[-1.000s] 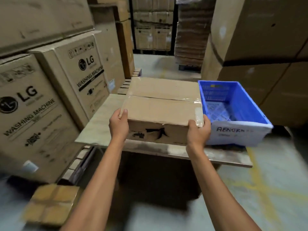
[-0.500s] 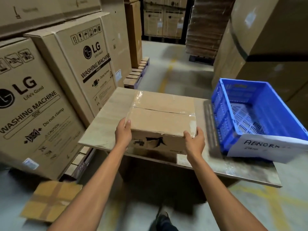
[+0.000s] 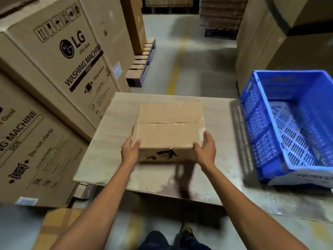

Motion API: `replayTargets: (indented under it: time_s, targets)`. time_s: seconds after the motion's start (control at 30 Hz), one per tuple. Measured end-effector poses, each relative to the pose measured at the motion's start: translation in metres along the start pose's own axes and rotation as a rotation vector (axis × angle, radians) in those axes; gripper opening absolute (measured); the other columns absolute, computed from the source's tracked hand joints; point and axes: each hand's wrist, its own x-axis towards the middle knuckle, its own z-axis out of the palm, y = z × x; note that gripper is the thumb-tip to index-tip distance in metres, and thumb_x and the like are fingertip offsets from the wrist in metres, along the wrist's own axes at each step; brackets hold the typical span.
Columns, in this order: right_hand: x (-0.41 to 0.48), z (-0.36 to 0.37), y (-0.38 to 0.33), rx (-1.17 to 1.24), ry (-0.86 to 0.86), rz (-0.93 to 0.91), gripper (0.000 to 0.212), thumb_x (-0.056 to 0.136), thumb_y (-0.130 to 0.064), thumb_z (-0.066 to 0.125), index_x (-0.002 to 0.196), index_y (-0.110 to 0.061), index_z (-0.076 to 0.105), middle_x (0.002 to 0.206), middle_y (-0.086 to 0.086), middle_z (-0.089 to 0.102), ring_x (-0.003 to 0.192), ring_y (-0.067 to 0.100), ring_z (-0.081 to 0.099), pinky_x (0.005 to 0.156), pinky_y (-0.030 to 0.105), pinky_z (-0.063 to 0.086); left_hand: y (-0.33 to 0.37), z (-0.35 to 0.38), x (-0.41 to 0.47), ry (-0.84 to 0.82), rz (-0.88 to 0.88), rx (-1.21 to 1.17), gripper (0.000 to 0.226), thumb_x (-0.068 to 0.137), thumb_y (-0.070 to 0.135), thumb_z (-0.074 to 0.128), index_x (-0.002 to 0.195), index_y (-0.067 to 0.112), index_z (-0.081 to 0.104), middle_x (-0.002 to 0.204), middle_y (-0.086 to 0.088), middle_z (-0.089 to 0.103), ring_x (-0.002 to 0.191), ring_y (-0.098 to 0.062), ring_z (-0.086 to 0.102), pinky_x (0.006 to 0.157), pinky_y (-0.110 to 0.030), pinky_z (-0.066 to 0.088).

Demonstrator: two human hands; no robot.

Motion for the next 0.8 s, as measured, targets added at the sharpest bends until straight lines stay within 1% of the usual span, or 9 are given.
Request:
replayTargets:
  time_s: [0.07,0.2,0.33,0.4,0.47,0.5,0.53,0.67,0.8]
  targets:
    - [0.007,0.012,-0.005,-0.063,-0.022,0.007,0.072,0.090,-0.018,0.068,0.153,-0.011,0.034,0.151,0.012,0.039,0.140,0.024,0.035,0.108,0.026,0.031,0.004,-0.003,0.017,-0.007,-0.002,0.015,0.038,0.099,0.015,0.060,0.135,0.004,0.057,0.126,-0.010,0.065,0.115,-0.025,0.062,0.090,-0.024,0.047]
    - [0.023,0.041,-0.012,-0.147,-0.007,-0.003,0.072,0.083,-0.034,0.072,0.143,-0.018,0.035,0.140,0.016,0.041,0.129,0.027,0.037,0.100,0.043,0.046,0.004,-0.007,0.051,-0.044,0.087,0.210,0.048,0.104,0.022,0.051,0.149,0.009,0.041,0.143,-0.007,0.053,0.129,-0.026,0.051,0.102,-0.030,0.041]
    - [0.032,0.062,-0.021,-0.254,0.020,-0.016,0.069,0.085,-0.040,0.069,0.140,-0.013,0.036,0.138,0.019,0.044,0.128,0.034,0.039,0.094,0.044,0.047,-0.006,-0.016,0.072,-0.129,0.172,0.481,0.062,0.107,0.038,0.033,0.160,0.012,0.014,0.163,-0.013,0.024,0.147,-0.031,0.027,0.116,-0.039,0.028]
    - [0.028,0.069,-0.022,-0.383,0.039,-0.061,0.066,0.092,-0.042,0.061,0.146,-0.013,0.035,0.147,0.022,0.039,0.137,0.039,0.033,0.103,0.049,0.043,-0.007,-0.022,0.081,-0.137,0.350,0.710,0.067,0.105,0.048,0.026,0.159,0.011,0.013,0.166,-0.015,0.009,0.153,-0.031,0.009,0.123,-0.042,0.014]
    - [0.022,0.075,-0.019,-0.617,0.074,-0.171,0.057,0.102,-0.043,0.046,0.153,-0.019,0.036,0.162,0.017,0.027,0.151,0.040,0.017,0.118,0.052,0.023,-0.008,-0.025,0.089,-0.202,0.655,0.888,0.066,0.105,0.052,0.026,0.158,0.014,0.019,0.167,-0.013,0.007,0.154,-0.027,0.001,0.124,-0.045,0.006]
    - [0.018,0.076,-0.018,-0.702,0.078,-0.260,0.053,0.104,-0.042,0.039,0.153,-0.021,0.039,0.165,0.012,0.025,0.154,0.037,0.011,0.121,0.051,0.014,-0.008,-0.024,0.092,-0.264,0.785,0.941,0.066,0.102,0.053,0.029,0.157,0.017,0.025,0.166,-0.011,0.011,0.154,-0.026,0.005,0.124,-0.047,0.008]
    - [0.016,0.078,-0.017,-0.744,0.064,-0.368,0.051,0.105,-0.041,0.034,0.151,-0.021,0.044,0.164,0.008,0.029,0.155,0.034,0.012,0.122,0.051,0.012,-0.008,-0.021,0.093,-0.325,0.877,0.976,0.066,0.100,0.055,0.031,0.155,0.018,0.033,0.165,-0.010,0.019,0.153,-0.027,0.013,0.123,-0.049,0.013]
    - [0.017,0.094,-0.012,-0.757,-0.068,-0.758,0.044,0.103,-0.037,0.041,0.131,-0.014,0.066,0.146,0.006,0.057,0.139,0.034,0.048,0.111,0.051,0.042,-0.008,-0.006,0.091,-0.451,1.051,0.954,0.060,0.096,0.051,0.042,0.140,0.013,0.056,0.153,-0.013,0.045,0.143,-0.032,0.041,0.114,-0.053,0.036]
    - [0.015,0.111,-0.010,-0.755,-0.025,-0.828,0.037,0.100,-0.031,0.049,0.123,-0.013,0.071,0.136,0.005,0.065,0.131,0.034,0.056,0.105,0.047,0.047,-0.009,0.000,0.091,-0.442,1.086,0.934,0.049,0.094,0.038,0.044,0.132,0.014,0.064,0.144,-0.011,0.056,0.133,-0.029,0.053,0.108,-0.047,0.044]
